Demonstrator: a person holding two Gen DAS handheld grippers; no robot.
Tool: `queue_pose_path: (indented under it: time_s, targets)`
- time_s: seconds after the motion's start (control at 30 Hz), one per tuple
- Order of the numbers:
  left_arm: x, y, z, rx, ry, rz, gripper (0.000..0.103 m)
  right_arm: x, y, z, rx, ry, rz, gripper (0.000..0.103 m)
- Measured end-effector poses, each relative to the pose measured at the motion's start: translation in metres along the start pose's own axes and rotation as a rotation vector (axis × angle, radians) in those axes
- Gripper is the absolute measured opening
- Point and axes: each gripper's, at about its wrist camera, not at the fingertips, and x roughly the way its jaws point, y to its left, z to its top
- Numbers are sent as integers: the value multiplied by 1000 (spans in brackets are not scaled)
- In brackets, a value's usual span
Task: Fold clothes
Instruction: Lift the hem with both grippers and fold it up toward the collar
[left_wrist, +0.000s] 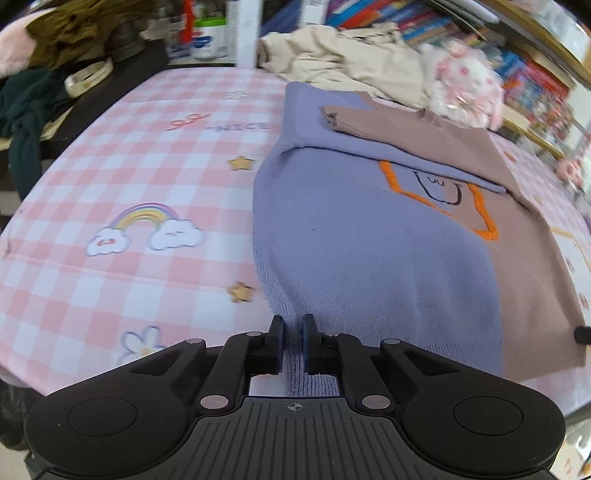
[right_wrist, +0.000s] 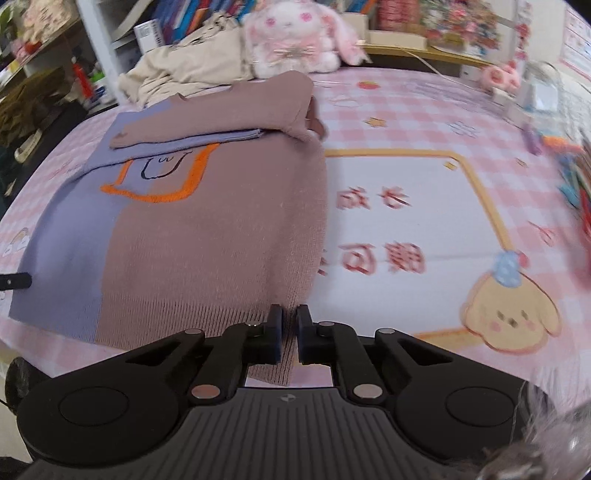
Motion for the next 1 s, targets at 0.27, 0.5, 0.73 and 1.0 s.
queue_pose_path:
  time_s: [0.27, 0.5, 0.73, 1.0]
  targets:
    - [-13, -26, -5, -20, -33, -62, 5, -17, -33, -6, 110, -7, 18, 9]
    - [-21, -24, -8, -71, -47, -113, 7, -24, -37, -3, 202, -20, 119, 9]
    - [-10, -9, -18, -150, 0, -112, 13, -14, -46, -10, 242, 25, 118, 18]
    - [-5, -7, -15, -157, 18, -148, 17, -10, -49, -14, 279, 15, 118, 19]
